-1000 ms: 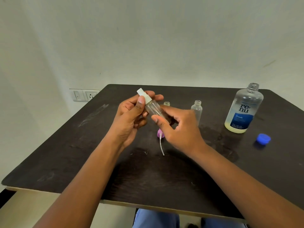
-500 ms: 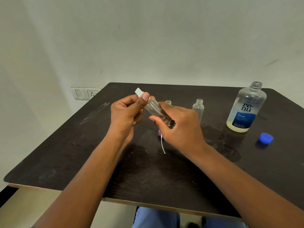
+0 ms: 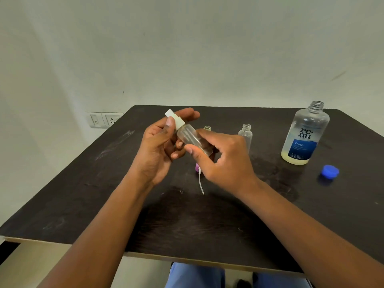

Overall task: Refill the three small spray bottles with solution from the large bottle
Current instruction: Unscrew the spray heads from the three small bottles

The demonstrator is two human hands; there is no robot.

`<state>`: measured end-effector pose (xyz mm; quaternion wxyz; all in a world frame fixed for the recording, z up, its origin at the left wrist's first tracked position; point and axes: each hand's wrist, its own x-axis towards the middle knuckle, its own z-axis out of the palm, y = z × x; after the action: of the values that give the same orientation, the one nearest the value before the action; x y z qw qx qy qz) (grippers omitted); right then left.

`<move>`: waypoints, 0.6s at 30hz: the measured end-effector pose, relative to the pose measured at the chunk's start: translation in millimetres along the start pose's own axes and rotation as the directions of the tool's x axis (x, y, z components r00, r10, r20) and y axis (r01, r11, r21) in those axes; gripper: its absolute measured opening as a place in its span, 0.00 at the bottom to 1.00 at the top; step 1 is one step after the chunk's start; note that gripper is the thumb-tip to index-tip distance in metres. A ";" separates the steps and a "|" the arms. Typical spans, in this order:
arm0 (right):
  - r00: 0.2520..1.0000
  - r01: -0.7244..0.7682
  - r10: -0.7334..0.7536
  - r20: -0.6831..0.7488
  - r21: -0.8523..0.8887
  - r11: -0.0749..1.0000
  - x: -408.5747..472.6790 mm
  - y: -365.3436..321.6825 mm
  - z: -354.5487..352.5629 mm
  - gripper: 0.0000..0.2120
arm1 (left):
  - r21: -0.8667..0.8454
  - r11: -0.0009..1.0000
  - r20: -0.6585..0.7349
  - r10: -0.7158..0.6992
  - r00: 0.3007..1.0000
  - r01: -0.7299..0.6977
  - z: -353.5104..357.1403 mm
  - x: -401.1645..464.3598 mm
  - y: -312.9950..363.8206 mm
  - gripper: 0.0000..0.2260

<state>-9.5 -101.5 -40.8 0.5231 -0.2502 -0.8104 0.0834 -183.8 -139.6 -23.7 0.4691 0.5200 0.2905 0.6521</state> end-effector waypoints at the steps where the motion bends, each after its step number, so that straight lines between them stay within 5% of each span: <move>1: 1.000 -0.007 0.007 0.000 0.004 1.000 0.3 -0.1 0.0 0.15 | -0.003 1.000 0.007 0.002 1.000 -0.002 -0.2 0.0 0.4 0.16; 10: 0.998 -0.051 0.051 0.040 -0.002 0.999 -0.8 0.1 2.8 0.17 | -0.001 1.000 -0.080 0.016 0.997 -0.017 0.7 1.5 -2.4 0.14; 18: 0.998 0.049 -0.054 -0.030 -0.146 0.988 -1.4 0.1 5.8 0.18 | 0.020 1.000 -0.173 0.004 0.985 0.000 4.7 1.7 -1.3 0.14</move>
<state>-14.1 -101.3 -44.5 0.5194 -0.2678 -0.8115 0.0064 -179.0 -138.1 -22.8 0.4363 0.4662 0.3360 0.6924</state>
